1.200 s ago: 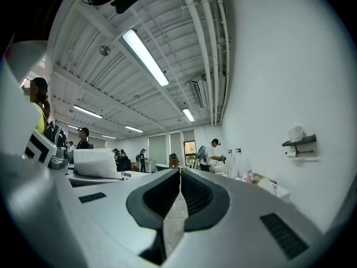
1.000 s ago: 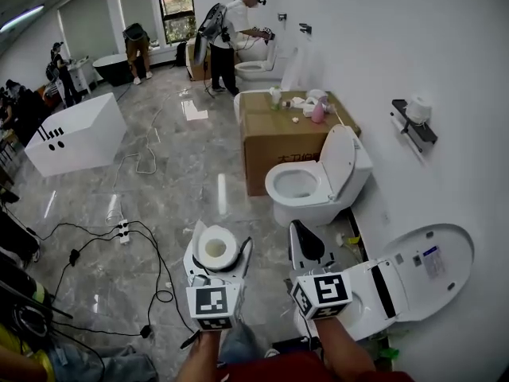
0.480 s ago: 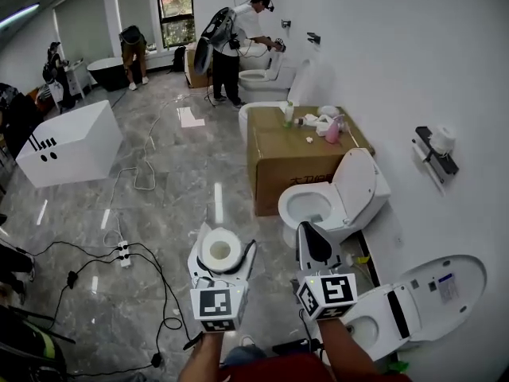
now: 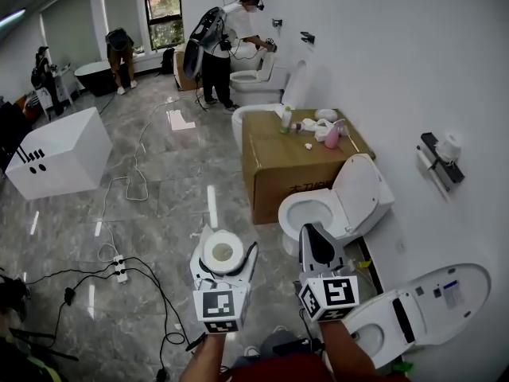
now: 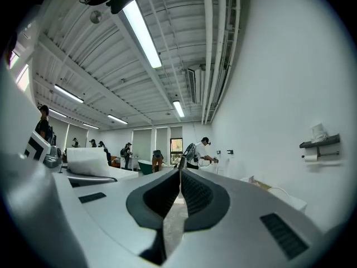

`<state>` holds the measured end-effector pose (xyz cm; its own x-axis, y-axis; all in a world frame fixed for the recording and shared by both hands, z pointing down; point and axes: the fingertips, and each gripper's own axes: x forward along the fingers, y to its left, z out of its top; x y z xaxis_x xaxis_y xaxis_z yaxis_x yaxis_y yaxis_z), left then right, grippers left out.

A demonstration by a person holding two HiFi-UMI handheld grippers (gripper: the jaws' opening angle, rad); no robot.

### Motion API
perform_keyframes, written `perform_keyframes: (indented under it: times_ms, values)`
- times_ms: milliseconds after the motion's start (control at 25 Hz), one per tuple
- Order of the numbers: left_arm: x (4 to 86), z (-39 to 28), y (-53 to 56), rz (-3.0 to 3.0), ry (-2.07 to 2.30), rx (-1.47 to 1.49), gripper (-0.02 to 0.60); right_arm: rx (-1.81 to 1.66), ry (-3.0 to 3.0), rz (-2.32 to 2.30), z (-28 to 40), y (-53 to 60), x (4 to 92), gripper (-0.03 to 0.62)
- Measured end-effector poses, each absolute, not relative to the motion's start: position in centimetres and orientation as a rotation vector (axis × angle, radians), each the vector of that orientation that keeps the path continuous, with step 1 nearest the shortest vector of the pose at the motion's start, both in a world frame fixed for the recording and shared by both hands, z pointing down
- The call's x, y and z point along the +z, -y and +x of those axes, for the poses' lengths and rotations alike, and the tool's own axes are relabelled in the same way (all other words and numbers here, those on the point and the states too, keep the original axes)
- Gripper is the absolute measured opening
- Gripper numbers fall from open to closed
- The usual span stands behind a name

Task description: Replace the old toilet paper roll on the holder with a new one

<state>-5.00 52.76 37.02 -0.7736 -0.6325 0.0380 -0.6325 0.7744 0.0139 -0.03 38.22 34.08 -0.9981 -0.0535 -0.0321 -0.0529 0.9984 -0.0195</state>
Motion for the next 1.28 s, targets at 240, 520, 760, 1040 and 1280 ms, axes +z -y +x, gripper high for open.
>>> perform_keyframes:
  times_ms: [240,520,760,1040,1280]
  values:
    - [37.6,-9.7,-48.2,1.086,2.885,0.013,0.449,-0.048,-3.106,-0.116,-4.5,-33.9,34.7,0.025]
    - [36.6,-16.3,-38.8,1.143,2.881,0.012,0.449,-0.079,-3.117,-0.201,-11.2,-24.3,34.7,0.025]
    - [35.9,-21.0,-29.4,1.223,2.862,0.026,0.449,-0.093,-3.102,-0.294,-14.8,-15.2,34.6,0.025]
    - [36.3,-22.7,-18.5,1.381,2.794,0.053,0.449,-0.128,-3.088,-0.448,-15.1,-5.5,35.8,0.025]
    - [37.7,-24.1,-10.2,1.566,2.679,0.072,0.449,-0.124,-3.062,-0.635,-15.2,1.1,36.9,0.025]
